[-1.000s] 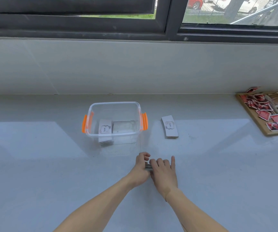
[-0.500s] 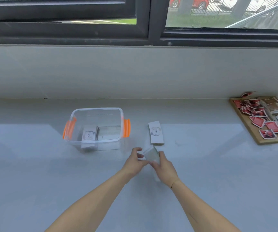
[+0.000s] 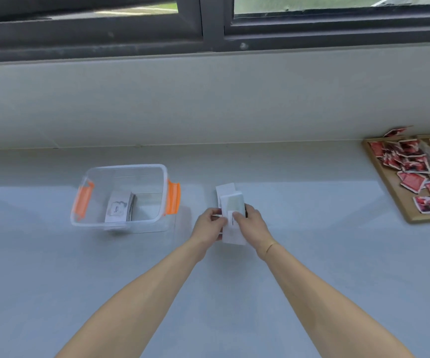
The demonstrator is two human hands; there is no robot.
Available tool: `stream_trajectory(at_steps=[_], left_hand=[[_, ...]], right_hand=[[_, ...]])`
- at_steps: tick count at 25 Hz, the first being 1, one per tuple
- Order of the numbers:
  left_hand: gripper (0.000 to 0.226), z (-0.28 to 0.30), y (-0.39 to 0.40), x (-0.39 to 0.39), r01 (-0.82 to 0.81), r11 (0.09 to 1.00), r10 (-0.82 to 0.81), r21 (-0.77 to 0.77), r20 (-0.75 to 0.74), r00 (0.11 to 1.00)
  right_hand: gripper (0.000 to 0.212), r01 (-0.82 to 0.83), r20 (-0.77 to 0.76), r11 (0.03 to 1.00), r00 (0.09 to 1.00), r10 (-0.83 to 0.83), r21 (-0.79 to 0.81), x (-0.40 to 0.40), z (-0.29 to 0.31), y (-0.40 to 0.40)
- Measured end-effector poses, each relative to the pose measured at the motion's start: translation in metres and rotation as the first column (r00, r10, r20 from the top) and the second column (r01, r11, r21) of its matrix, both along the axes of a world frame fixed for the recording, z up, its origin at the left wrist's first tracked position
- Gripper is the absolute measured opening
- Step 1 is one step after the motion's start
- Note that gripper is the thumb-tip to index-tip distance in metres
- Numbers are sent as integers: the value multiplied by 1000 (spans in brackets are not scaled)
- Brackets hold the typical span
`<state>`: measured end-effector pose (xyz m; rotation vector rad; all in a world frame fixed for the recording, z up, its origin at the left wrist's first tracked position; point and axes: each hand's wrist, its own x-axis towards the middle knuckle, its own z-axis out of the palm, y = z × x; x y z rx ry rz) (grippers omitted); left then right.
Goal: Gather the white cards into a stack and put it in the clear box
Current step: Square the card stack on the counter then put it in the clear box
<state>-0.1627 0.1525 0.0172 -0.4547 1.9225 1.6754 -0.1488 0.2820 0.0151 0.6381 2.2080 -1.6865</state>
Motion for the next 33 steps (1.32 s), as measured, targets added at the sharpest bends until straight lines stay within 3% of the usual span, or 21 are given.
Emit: stream_trajectory(at_steps=[3,7,13,18,22,26,30,33], left_hand=[[27,-7,1,-22,5,991,-11,-135,-46,999],[27,-14,6,-49,22,929,-88,-370,-162,983],[14,-36,13,-68,9,862,-114,-508,-177,977],[15,-46,16,-70,16,861,-99,-509,-136,986],[16,-44,21,-74,46,834,-108,-550,-82,991],[19,-34,22,-73,44,879,-40,-474,19,999],[21,-27,10,-53,-43,989,66,-142,165,984],[25,-22,-1,-23,-95,995,87,25,225,971]], right_hand=[[22,-30,-41,980,998,39,199,-19,-2,3],[19,5,-44,970,999,6,243,-44,-8,1],[22,0,-19,951,1000,6,308,-67,-30,-6],[59,94,62,949,991,-118,302,-63,-39,-5],[76,51,181,966,978,-100,254,-72,-38,2],[69,165,285,982,940,-186,97,-72,-29,5],[20,231,285,971,937,-202,-69,-48,-19,5],[39,191,254,980,952,-174,-46,-24,-7,-3]])
